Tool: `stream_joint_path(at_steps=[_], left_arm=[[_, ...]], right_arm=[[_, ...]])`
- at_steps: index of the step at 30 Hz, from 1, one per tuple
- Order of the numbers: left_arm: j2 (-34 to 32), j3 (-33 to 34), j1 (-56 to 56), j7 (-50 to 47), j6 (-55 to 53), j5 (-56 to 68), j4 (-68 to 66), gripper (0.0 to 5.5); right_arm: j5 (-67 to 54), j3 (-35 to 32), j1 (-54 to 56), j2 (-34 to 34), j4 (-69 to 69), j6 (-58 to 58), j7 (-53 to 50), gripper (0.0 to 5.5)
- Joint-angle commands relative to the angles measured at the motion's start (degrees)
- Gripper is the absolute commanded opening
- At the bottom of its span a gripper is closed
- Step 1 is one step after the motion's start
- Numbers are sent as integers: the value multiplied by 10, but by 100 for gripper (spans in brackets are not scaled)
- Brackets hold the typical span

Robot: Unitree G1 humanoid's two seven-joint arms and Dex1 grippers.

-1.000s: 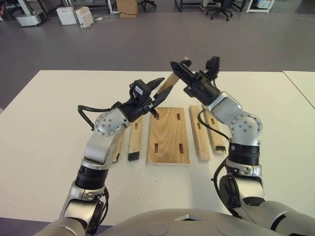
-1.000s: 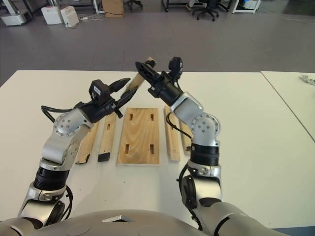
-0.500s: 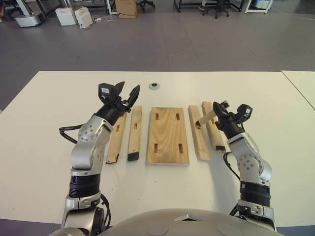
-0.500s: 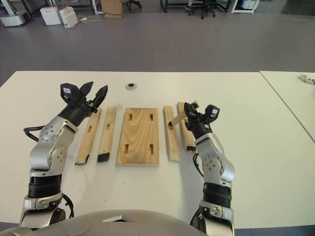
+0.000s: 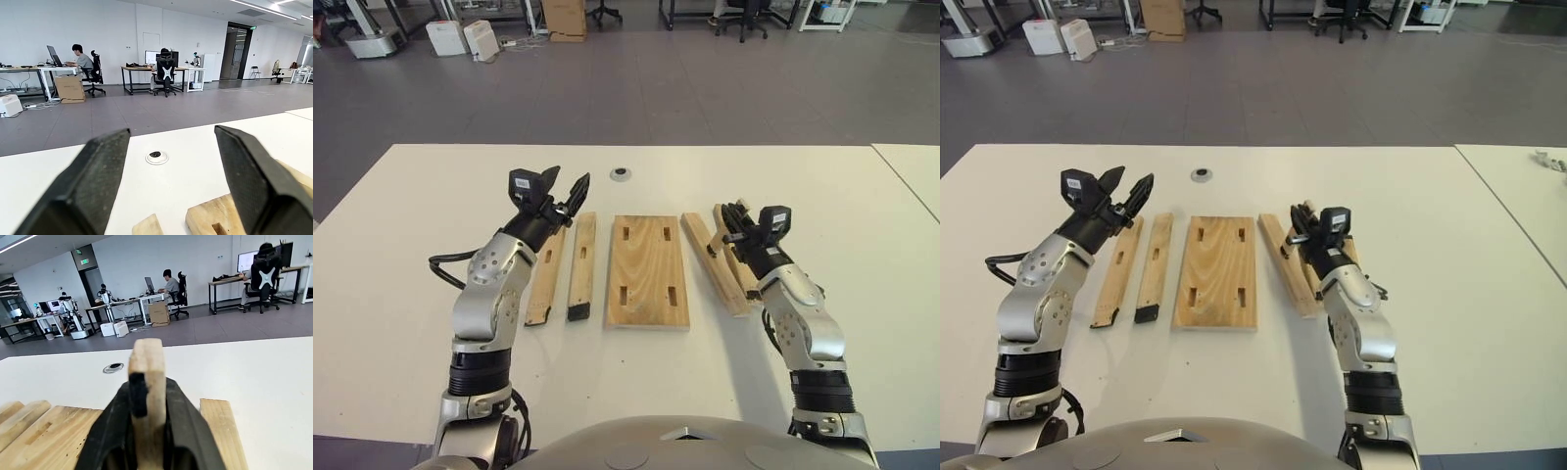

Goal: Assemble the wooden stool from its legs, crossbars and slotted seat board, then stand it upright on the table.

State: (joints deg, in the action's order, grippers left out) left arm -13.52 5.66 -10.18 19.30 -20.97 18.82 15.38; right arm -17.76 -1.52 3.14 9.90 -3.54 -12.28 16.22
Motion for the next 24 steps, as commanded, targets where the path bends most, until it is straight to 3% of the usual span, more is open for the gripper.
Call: stream_joint_path(at_steps=[1,7,12,17,20,24], left_arm=[[-9,-5,3,-3,-7,-10,2,315],[-9,-11,-4,-3,-8,-17,-3,315],[-6,-13,-1,-4,-3,-20,-7,315],[-5,-13,2,-5,-1,-22,-10,315],[-4,-19,2,-4,0,-26,-12,315],[-5,-24,0,-5,-1,-29,-13,315]], right_arm=[[57,32,-74,19,95,6,9,40],[38,31,-32,21,29,30,28,40],[37,31,-6,42,-22,-24,34,152],[46,48,1,86,-82,-221,23,244],[56,56,5,91,-96,-283,11,304],[75,64,-3,95,-84,-337,-2,310]])
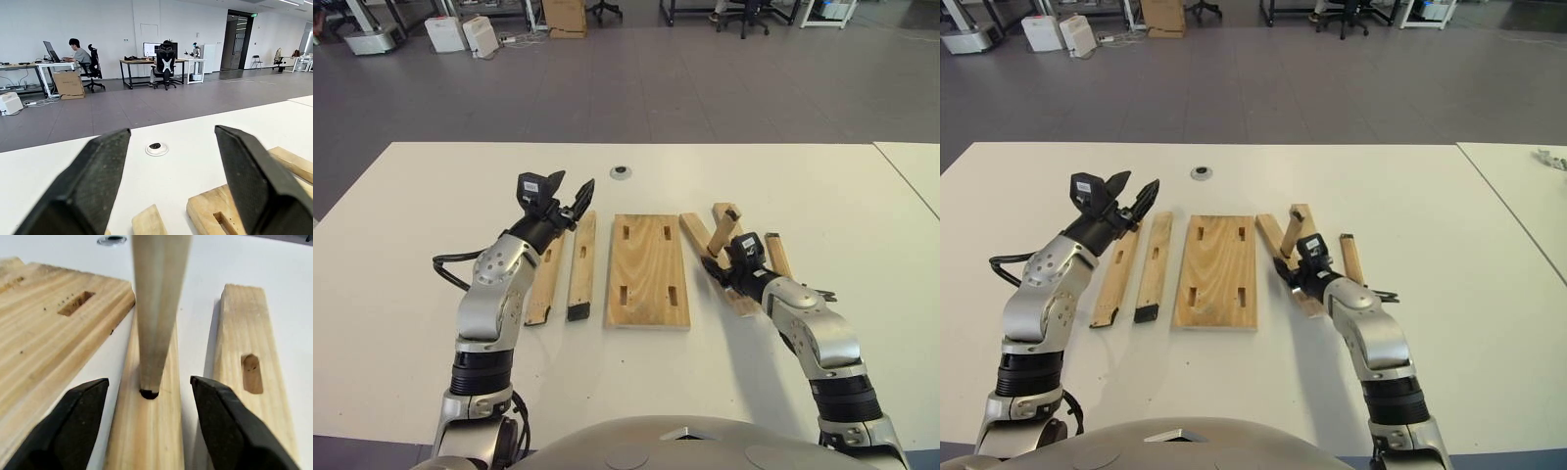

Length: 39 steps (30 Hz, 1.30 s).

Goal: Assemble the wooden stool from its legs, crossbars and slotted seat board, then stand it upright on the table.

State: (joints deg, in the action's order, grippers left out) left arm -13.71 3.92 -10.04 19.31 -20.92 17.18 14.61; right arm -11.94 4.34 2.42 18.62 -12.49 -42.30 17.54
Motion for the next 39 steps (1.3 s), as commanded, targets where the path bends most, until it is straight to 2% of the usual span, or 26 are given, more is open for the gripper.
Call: stream_joint_path(at_steps=[1,7,10,13,18,20,26,36,38,39], left_arm=[[-4,-8,-1,-6,-2,-14,-6,315],[-2,-12,-4,-6,-3,-22,-9,315],[11,-2,-17,-10,-55,11,-9,345],[59,33,-44,-16,-180,147,14,391],[165,97,-118,-98,-308,378,-2,391],[179,112,-140,-130,-329,426,-15,391],[181,124,-143,-187,-329,479,-7,283],[151,107,-91,-202,-319,491,51,112],[149,103,-80,-211,-319,500,64,108],[148,105,-74,-218,-315,501,70,107]], right_arm=[[20,9,3,10,8,-46,-15,310],[24,10,14,3,2,-61,-20,209],[13,-23,37,-16,-1,-41,-34,209],[-27,-43,65,-18,-49,-3,9,209],[-68,1,86,0,-134,69,111,209],[-92,3,92,-9,-159,77,127,209],[-97,24,94,-6,-183,88,134,209],[-82,44,85,-5,-189,101,127,209],[-82,46,84,-5,-190,100,126,209],[-85,47,82,-4,-191,95,128,246]])
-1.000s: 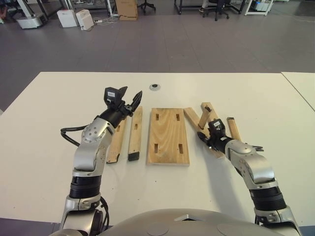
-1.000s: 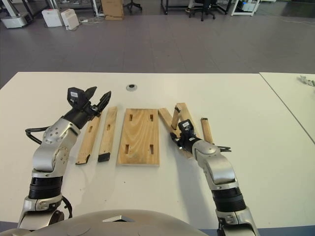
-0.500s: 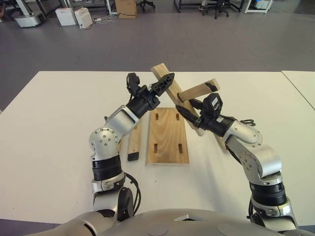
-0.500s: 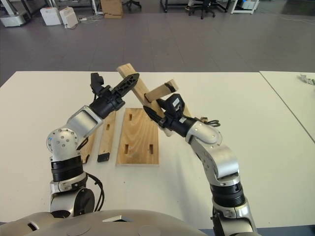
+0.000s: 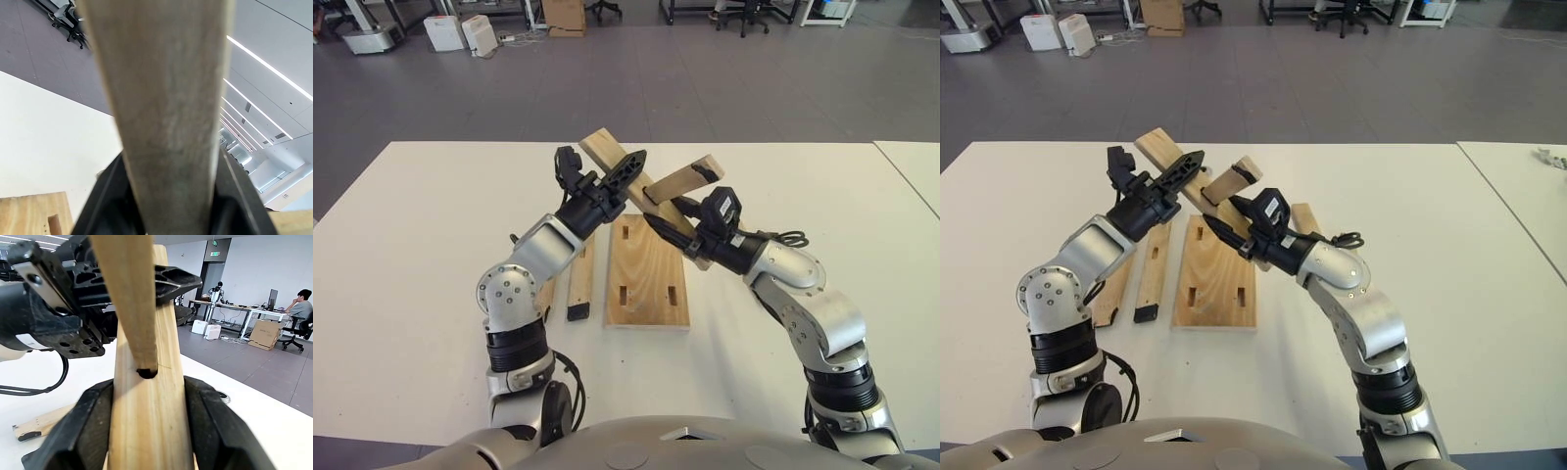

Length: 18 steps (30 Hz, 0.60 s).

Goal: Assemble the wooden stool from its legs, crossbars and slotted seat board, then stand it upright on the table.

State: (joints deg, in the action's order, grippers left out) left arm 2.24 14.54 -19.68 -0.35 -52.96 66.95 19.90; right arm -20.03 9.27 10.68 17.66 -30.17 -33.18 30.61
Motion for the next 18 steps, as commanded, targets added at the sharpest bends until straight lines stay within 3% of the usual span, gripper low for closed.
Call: stream_joint_path(at_steps=[1,3,9,13,18], left_arm=[[-13,2,27,-29,12,2,22,103],[-26,21,46,-56,29,-14,41,101],[-69,80,224,-117,62,8,214,101],[-74,36,299,-120,81,-47,245,101],[-74,-24,344,-116,117,-141,239,101]], right_arm=[[-7,-1,-4,8,-16,-1,1,262],[8,8,-26,29,-23,-1,6,297],[46,-32,-170,160,-37,11,50,300],[121,20,-188,214,31,35,64,300],[170,98,-157,205,86,53,86,300]])
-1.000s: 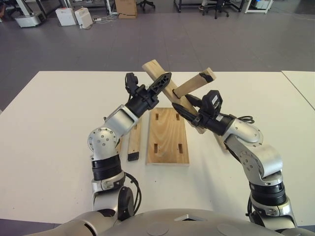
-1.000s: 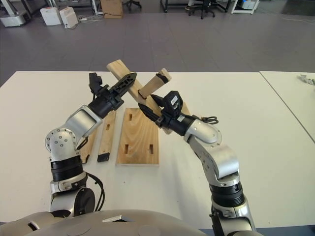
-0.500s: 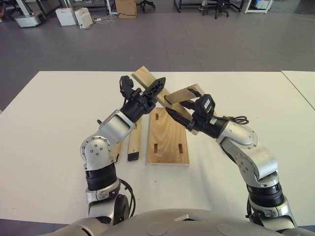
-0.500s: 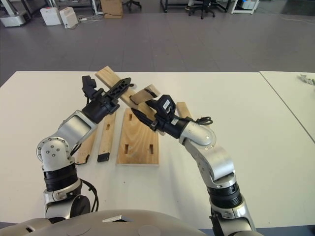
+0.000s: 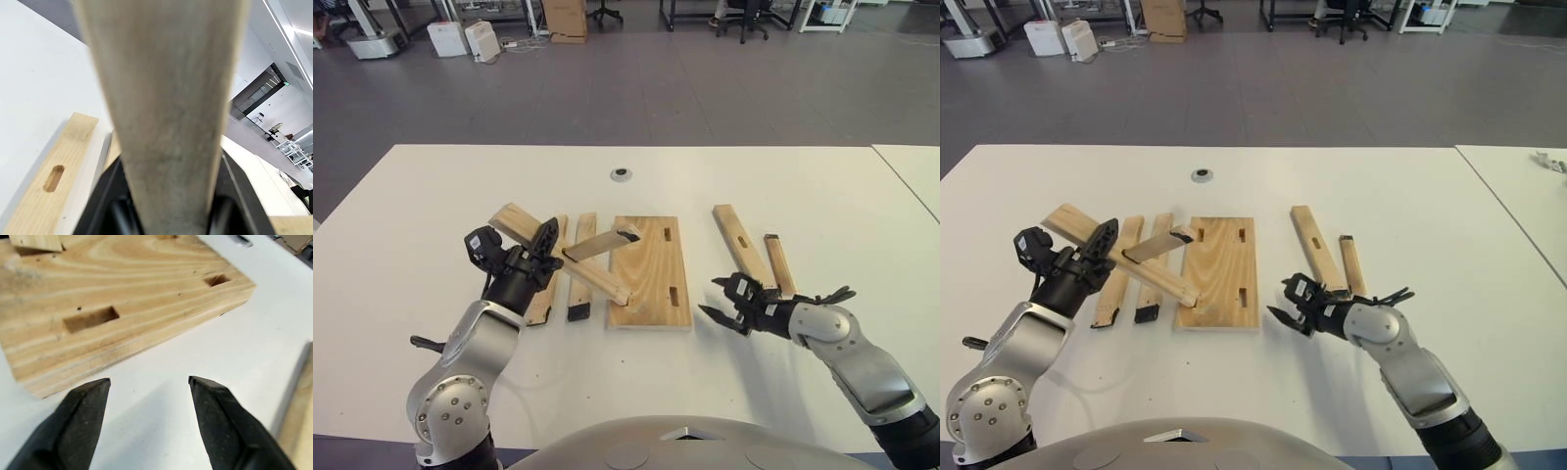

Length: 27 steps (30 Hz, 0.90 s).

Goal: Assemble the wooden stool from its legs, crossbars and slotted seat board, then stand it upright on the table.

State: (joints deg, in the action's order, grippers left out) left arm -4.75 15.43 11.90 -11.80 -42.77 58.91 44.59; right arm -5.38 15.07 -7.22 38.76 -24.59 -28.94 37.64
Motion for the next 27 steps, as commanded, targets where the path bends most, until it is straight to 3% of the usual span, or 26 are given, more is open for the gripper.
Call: stream_joint_path(at_steps=[1,8,13,22,27], left_arm=[[-5,-41,33,-1,24,-74,-9,101],[-10,-100,84,-48,20,-129,44,101],[-48,-100,79,-80,-1,-180,64,101],[-99,-271,-9,-45,-11,-332,-5,101],[-115,-299,-26,-16,9,-396,-6,101]], right_arm=[[25,47,25,-8,34,12,22,300],[22,56,70,-68,74,17,10,300],[28,51,72,-77,75,13,5,300],[42,44,100,-89,70,27,0,300],[47,34,102,-82,75,35,-2,300]])
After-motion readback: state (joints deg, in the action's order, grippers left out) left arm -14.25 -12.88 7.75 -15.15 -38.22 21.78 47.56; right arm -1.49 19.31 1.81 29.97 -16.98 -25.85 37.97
